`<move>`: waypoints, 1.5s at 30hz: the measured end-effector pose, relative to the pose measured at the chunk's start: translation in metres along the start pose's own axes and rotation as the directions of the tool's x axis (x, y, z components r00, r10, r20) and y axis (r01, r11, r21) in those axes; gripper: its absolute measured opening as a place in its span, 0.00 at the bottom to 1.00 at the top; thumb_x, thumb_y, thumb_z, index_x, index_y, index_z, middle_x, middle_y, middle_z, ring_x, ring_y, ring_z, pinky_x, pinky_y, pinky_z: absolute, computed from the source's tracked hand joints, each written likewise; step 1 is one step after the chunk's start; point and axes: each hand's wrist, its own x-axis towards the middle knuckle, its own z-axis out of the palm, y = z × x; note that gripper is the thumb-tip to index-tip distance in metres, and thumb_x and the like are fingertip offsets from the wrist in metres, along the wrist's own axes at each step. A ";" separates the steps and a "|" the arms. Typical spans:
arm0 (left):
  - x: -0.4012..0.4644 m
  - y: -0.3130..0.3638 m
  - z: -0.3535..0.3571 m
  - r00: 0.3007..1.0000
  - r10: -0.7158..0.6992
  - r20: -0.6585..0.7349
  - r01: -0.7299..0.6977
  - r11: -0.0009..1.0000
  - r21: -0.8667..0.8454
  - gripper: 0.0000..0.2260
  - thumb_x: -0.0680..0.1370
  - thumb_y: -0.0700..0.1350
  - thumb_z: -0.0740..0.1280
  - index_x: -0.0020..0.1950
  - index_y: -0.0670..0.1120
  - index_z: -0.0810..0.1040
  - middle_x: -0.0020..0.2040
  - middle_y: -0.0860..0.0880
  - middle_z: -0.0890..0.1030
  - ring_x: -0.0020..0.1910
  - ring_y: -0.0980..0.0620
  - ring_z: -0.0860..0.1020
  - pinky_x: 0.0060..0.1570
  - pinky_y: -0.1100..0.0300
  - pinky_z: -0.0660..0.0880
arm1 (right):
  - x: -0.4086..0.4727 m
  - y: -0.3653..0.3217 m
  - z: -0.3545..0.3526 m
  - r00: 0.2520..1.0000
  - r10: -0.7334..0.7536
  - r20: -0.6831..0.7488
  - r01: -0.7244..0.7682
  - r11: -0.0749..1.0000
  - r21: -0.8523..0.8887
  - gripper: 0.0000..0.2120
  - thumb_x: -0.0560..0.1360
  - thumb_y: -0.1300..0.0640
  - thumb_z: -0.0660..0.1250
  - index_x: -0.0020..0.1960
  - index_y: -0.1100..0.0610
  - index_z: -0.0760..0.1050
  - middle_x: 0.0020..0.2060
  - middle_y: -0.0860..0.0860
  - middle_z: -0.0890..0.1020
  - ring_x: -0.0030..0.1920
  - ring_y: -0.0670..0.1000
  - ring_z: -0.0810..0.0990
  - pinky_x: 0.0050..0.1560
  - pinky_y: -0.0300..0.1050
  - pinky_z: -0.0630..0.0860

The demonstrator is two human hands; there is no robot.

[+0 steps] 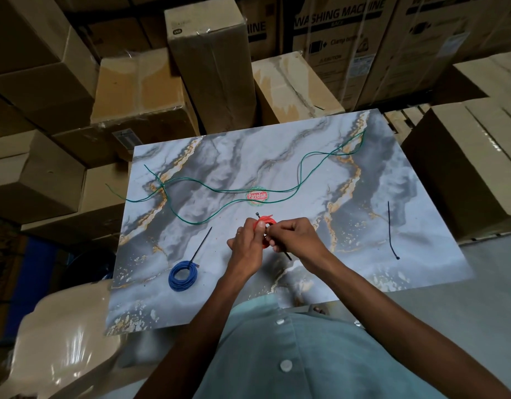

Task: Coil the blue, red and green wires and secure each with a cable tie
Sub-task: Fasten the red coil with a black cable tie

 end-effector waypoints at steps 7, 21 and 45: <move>0.002 -0.003 0.001 1.000 0.025 0.016 -0.026 0.999 0.036 0.14 0.84 0.60 0.47 0.54 0.58 0.69 0.50 0.48 0.79 0.55 0.46 0.74 0.63 0.49 0.62 | 0.000 0.000 -0.007 1.000 0.007 0.023 -0.006 0.998 -0.062 0.08 0.76 0.69 0.69 0.49 0.65 0.86 0.42 0.65 0.86 0.38 0.53 0.82 0.43 0.42 0.82; 0.003 -0.009 0.004 1.000 -0.028 0.008 0.028 0.999 0.019 0.16 0.81 0.66 0.45 0.49 0.63 0.68 0.50 0.49 0.78 0.56 0.43 0.74 0.57 0.50 0.62 | 0.008 -0.006 -0.010 0.939 -0.304 -0.158 0.212 0.878 -0.429 0.05 0.76 0.49 0.73 0.49 0.48 0.85 0.40 0.44 0.86 0.39 0.40 0.83 0.42 0.31 0.77; -0.004 0.002 0.003 0.997 -0.058 0.044 0.062 0.993 -0.096 0.21 0.79 0.70 0.47 0.55 0.60 0.73 0.54 0.51 0.79 0.59 0.42 0.73 0.64 0.41 0.68 | 0.030 -0.016 -0.015 0.982 -0.188 0.013 0.174 0.877 -0.449 0.17 0.80 0.45 0.68 0.44 0.58 0.84 0.34 0.48 0.84 0.38 0.49 0.80 0.46 0.43 0.74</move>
